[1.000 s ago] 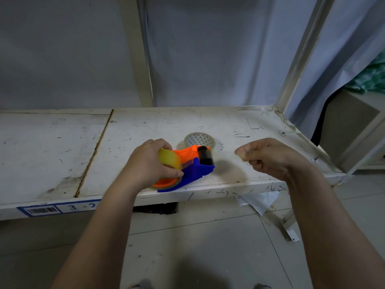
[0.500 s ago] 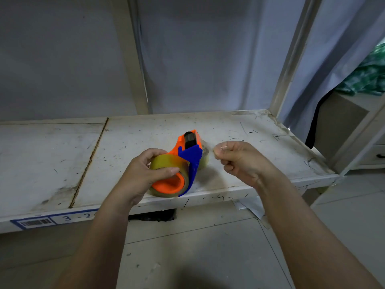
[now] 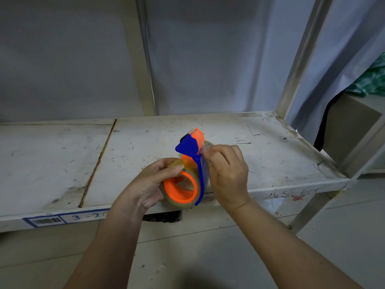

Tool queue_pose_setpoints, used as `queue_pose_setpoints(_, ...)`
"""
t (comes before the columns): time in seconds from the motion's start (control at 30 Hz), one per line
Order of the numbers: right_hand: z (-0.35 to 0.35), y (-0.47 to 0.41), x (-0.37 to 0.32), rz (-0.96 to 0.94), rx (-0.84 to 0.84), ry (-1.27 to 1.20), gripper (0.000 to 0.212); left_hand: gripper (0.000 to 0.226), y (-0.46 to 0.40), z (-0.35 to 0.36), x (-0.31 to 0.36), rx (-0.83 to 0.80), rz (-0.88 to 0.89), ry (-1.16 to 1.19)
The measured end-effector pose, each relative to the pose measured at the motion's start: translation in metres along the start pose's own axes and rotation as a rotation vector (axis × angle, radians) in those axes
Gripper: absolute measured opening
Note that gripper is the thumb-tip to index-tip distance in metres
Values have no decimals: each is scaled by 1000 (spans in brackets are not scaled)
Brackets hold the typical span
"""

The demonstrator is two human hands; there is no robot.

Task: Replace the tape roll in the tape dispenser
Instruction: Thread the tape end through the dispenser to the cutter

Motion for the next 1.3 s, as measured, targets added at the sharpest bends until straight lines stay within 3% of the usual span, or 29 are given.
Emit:
queue_pose_setpoints(0.13,3,2,-1,14,-22,-129,18,59,-2,7,-5,-81,-51,40)
queue_pose_setpoints(0.23,4,1,2,45,-52,-209,14,53,-2,17,-7,-176,-76,65)
queue_pose_setpoints(0.33,3,2,0,34,-118,-208,28,49,-2,21,-9,-204,-97,103)
queue_pose_setpoints(0.47,15,12,-6,19,-294,-251,49,53,-4,8,-2,-122,-68,162)
queue_pose_setpoints(0.57,22,16,0,69,-369,-287,57,32,-2,5,2,-110,-62,111)
queue_pose_setpoints(0.63,18,14,10,149,-329,-335,59,25,-2,0,2,-65,-61,67)
queue_pose_setpoints(0.73,13,9,26,355,-257,-417,55,30,-3,-9,2,22,-68,25)
queue_pose_setpoints(0.9,38,14,3,350,-481,-372,73,37,-3,-4,2,30,-64,47)
queue_pose_setpoints(1.0,42,19,2,349,-483,-335,68,42,-1,-2,3,47,-77,79)
queue_pose_setpoints(1.13,37,20,3,330,-431,-235,55,66,1,-16,2,141,-105,83)
queue_pose_setpoints(1.2,44,24,6,398,-533,-137,53,79,3,-21,1,200,-141,76)
queue_pose_setpoints(1.3,61,35,7,551,-723,-186,46,68,5,-28,0,301,-184,67)
Point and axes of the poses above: each hand's wrist, its own y-axis away from the middle knuckle, its own z-axis out of the palm, x = y × z, the point moved 9 cm from there along -y, towards the middle knuckle, and after that the axes turned 6 degrees about -x, right-handed, at the moved point
